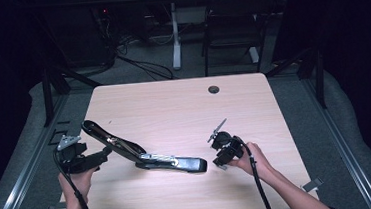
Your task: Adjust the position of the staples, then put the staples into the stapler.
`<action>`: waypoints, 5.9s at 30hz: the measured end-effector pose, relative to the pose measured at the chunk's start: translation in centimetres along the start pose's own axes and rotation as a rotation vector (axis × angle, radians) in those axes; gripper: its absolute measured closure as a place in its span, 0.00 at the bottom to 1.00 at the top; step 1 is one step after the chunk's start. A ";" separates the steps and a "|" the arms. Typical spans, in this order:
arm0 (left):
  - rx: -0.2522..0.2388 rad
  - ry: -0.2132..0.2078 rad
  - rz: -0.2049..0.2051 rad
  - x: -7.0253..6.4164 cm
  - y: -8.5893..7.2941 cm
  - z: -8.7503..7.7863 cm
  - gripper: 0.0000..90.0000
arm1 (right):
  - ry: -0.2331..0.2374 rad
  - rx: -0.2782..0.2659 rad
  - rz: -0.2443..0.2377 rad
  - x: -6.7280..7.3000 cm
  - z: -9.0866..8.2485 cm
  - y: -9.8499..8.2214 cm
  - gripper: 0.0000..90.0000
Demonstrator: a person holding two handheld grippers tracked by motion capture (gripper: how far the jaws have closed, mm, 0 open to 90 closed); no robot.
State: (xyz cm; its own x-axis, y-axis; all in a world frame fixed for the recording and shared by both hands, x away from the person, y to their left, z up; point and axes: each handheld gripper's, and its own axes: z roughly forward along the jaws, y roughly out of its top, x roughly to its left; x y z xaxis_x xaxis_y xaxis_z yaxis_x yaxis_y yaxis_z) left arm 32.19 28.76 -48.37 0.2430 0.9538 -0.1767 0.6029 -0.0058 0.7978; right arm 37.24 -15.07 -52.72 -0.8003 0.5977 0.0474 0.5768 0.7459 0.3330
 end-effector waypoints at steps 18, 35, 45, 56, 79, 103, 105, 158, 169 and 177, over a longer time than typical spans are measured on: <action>-0.003 -0.001 0.002 0.0 0.0 0.0 0.07 | 0.019 0.059 0.040 -0.2 1.4 0.0 0.83; -0.006 -0.007 0.004 0.0 0.0 0.1 0.07 | 0.005 0.024 0.044 -0.3 0.6 0.2 0.87; -0.010 -0.007 0.003 -0.1 0.0 0.0 0.07 | -0.014 -0.033 0.028 -0.5 -1.1 0.6 0.87; -0.012 -0.016 0.001 0.0 0.1 0.0 0.07 | -0.031 -0.129 0.015 -0.8 -3.0 1.5 0.87; -0.042 -0.038 -0.015 -0.2 0.3 -0.4 0.07 | -0.045 -0.258 -0.046 0.5 -5.1 3.8 0.87; -0.100 -0.019 0.003 -0.6 0.8 -0.1 0.24 | -0.035 -0.314 -0.077 1.2 -5.4 4.8 0.87; -0.125 -0.016 0.004 -0.6 0.9 -0.2 0.29 | -0.031 -0.318 -0.079 1.2 -5.3 5.0 0.87; -0.189 0.007 0.038 -1.0 0.8 -0.3 0.66 | 0.098 -0.360 -0.202 2.9 -3.2 9.6 0.87; -0.191 0.007 0.036 -1.0 0.8 -0.3 0.66 | 0.144 -0.362 -0.244 3.5 -2.1 11.0 0.87; -0.189 0.006 0.036 -1.0 0.8 -0.3 0.66 | 0.187 -0.360 -0.281 4.1 -1.5 12.3 0.87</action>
State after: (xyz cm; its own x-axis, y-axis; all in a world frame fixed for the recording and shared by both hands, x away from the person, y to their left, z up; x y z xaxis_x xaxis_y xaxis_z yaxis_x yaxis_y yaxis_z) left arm 32.14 27.89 -47.38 0.2574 0.9556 -0.1433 0.4402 0.0160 0.8977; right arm 40.78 -3.89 -46.99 -0.9514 0.3007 0.0661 0.2677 0.7018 0.6602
